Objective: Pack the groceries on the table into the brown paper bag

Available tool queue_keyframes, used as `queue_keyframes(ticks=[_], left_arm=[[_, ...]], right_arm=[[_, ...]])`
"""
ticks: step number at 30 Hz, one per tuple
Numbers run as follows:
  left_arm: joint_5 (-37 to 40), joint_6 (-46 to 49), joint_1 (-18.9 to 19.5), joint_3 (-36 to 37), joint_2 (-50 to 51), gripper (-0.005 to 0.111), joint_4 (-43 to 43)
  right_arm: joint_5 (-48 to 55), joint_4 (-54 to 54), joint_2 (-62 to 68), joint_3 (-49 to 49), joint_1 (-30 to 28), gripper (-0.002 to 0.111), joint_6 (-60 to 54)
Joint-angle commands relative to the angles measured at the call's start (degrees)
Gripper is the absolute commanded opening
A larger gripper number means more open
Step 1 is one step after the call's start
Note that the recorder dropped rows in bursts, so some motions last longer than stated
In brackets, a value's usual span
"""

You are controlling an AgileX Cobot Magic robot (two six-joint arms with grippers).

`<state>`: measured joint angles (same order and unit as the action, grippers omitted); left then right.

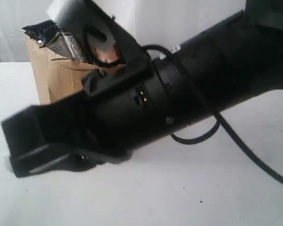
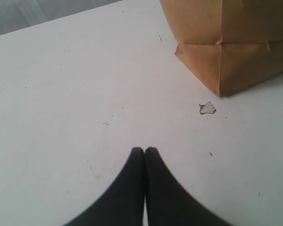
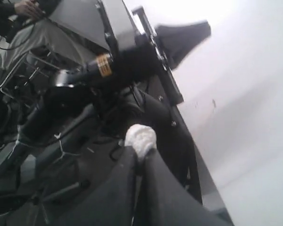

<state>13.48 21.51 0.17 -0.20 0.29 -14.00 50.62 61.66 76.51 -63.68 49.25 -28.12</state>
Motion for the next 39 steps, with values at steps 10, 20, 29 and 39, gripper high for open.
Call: queue_keyframes(ticks=[10,20,29,39], left_arm=[[0.18,0.00,-0.28,0.20,-0.29,0.000,-0.58],[0.18,0.00,-0.28,0.20,-0.29,0.000,-0.58],[0.18,0.00,-0.28,0.20,-0.29,0.000,-0.58],[0.18,0.00,-0.28,0.20,-0.29,0.000,-0.58]], right_arm=[[-57.48,2.28,6.21,-6.48,-0.13,0.003,-30.05],[-61.41,-5.22,17.86,-10.31,-0.13,0.013,-30.66],[-64.34,-5.11,19.53,-11.03,-0.13,0.034,-30.66],[-80.85,0.25,16.71,-11.03,-0.13,0.033,-54.63]])
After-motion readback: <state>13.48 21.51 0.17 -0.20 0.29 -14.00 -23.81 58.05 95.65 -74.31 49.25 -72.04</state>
